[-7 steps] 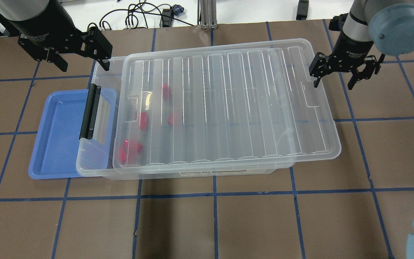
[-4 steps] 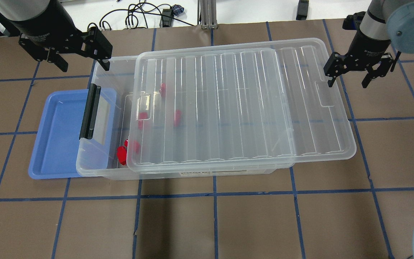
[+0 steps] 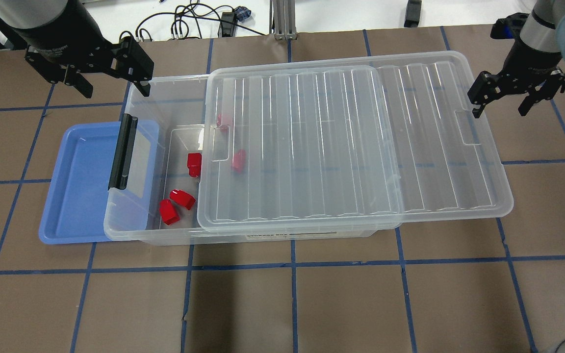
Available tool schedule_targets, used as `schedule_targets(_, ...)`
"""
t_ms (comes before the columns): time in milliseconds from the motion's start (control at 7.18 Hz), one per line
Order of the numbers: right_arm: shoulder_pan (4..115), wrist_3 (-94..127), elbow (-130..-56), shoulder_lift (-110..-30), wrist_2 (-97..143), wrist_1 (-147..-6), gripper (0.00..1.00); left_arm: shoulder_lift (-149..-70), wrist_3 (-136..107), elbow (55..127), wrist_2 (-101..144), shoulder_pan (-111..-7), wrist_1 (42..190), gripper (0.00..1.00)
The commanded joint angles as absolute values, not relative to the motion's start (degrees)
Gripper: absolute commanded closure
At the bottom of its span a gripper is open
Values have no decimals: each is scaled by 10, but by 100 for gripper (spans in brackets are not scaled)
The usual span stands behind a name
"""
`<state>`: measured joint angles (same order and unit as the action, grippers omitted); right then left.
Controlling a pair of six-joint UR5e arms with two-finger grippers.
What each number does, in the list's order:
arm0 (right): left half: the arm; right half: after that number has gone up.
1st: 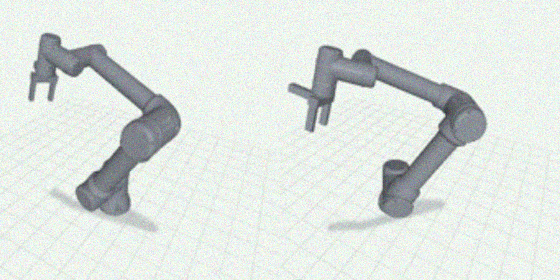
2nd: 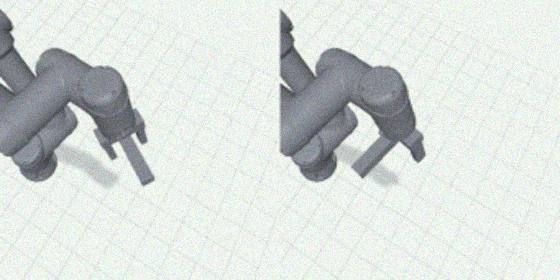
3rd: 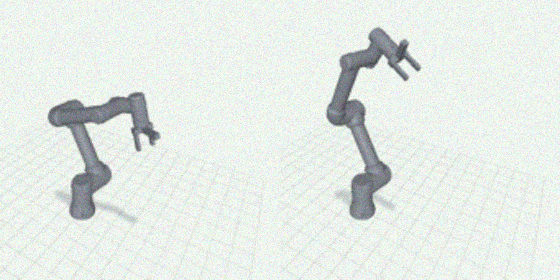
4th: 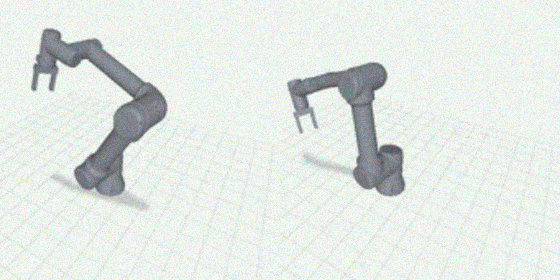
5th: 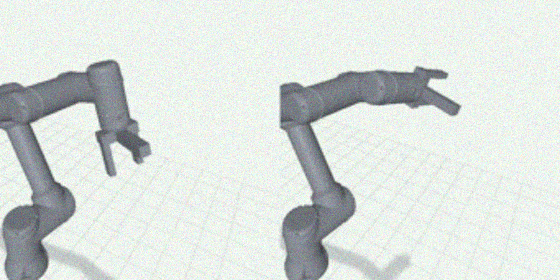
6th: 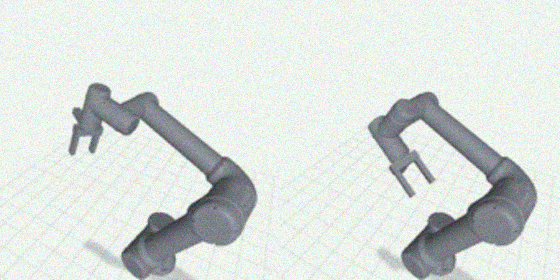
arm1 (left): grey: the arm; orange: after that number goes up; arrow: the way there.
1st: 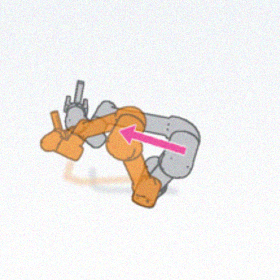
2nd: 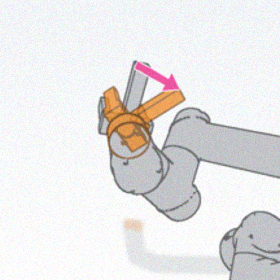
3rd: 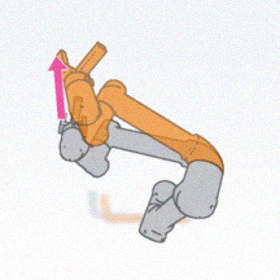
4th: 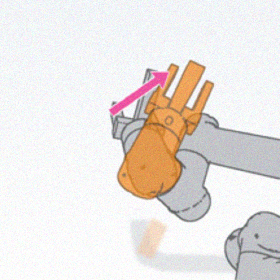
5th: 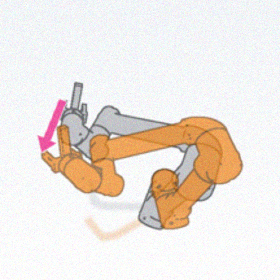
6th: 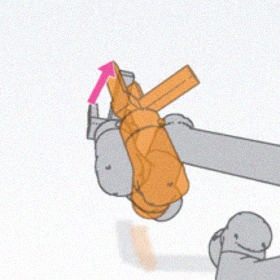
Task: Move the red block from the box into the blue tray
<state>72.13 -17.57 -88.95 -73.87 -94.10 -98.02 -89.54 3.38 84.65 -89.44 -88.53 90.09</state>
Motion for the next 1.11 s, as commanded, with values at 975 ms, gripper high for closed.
schedule_targets(975,697,-232,-889,-738,-969,-992,0,-897,33,847,-895,-889,901,0)
